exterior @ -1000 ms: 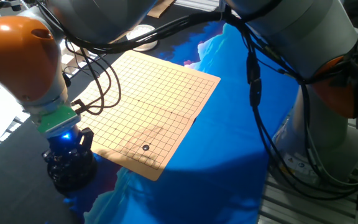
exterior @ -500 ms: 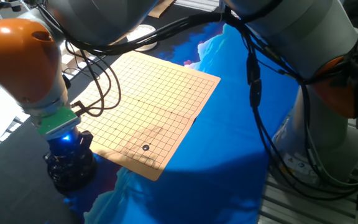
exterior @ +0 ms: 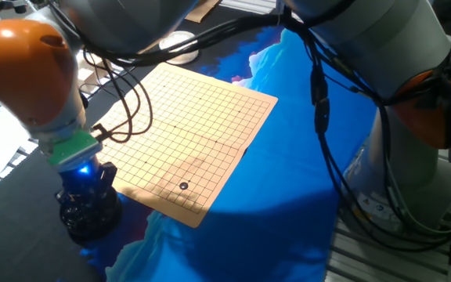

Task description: Play the first move as black on the 3-4 point in the upper right corner of the Go board

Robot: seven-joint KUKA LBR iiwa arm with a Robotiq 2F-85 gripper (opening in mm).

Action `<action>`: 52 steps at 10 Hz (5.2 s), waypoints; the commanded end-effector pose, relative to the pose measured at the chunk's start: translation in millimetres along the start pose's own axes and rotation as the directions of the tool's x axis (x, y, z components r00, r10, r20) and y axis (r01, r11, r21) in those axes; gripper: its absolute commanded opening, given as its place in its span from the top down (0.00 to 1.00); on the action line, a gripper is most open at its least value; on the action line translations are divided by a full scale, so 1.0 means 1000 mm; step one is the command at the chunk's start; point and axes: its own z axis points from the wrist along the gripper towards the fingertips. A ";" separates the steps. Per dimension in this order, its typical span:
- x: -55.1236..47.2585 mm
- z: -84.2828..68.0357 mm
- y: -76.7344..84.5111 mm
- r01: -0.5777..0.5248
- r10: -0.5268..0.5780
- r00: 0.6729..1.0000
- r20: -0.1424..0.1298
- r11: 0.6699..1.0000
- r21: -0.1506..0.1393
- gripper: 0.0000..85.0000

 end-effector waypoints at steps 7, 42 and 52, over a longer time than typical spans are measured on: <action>-0.002 -0.017 -0.007 0.037 -0.038 0.999 -0.015 0.999 -0.014 1.00; -0.001 -0.032 -0.013 0.018 -0.020 0.999 -0.029 0.996 -0.082 1.00; -0.002 -0.032 -0.006 -0.178 0.170 0.983 -0.068 0.977 -0.120 0.80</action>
